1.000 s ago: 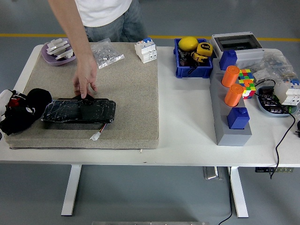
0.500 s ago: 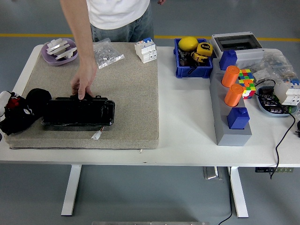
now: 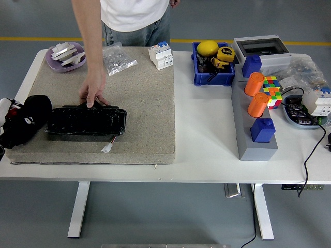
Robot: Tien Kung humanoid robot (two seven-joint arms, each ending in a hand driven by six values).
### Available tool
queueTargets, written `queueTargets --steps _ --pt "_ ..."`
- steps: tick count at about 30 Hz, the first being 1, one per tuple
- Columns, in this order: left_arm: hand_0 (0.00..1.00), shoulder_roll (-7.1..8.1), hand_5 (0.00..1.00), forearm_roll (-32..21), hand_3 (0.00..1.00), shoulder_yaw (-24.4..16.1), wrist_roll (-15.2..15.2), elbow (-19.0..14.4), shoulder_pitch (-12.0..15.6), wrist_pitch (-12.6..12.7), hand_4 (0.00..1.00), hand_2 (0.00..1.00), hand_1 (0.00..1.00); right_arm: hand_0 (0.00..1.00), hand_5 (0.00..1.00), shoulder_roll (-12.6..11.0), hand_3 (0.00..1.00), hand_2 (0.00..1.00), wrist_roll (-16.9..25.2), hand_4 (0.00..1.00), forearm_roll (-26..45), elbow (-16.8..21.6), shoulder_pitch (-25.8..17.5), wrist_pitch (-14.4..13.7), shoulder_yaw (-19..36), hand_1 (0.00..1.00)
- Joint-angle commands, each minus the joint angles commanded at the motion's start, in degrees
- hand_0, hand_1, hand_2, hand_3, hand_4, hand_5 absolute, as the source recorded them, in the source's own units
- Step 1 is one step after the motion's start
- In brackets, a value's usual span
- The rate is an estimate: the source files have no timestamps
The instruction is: Pick the rag up,wipe the panel,place it on the desk
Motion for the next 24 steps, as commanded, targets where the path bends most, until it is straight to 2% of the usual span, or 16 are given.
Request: queueTargets --steps 5,11,19,24 --pt "0.285 0.06 0.002 1.6 0.52 -0.1 0.0 -0.5 0.0 1.3 0.435 0.538 0.151 0.877 0.998 0.0 0.782 0.775 0.0 0.998 0.1 0.0 0.1 0.1 -0.1 0.787" --pt "0.284 0.67 0.002 5.7 0.515 -0.1 0.8 -3.2 0.4 3.3 0.417 0.535 0.149 0.878 0.998 0.0 0.781 0.775 -0.1 0.998 0.1 0.0 0.1 0.2 -0.1 0.787" --pt "0.286 1.56 0.002 11.8 0.524 0.6 4.7 -11.5 2.5 4.1 0.438 0.534 0.155 0.875 0.998 -0.1 0.781 0.774 -0.1 0.998 0.1 0.0 0.0 0.1 0.1 0.784" --pt "0.279 1.07 0.002 13.9 0.53 1.8 7.3 -17.0 5.5 5.0 0.446 0.539 0.158 0.875 0.998 -0.1 0.781 0.773 -0.1 0.998 -0.1 0.1 0.0 0.1 0.3 0.781"
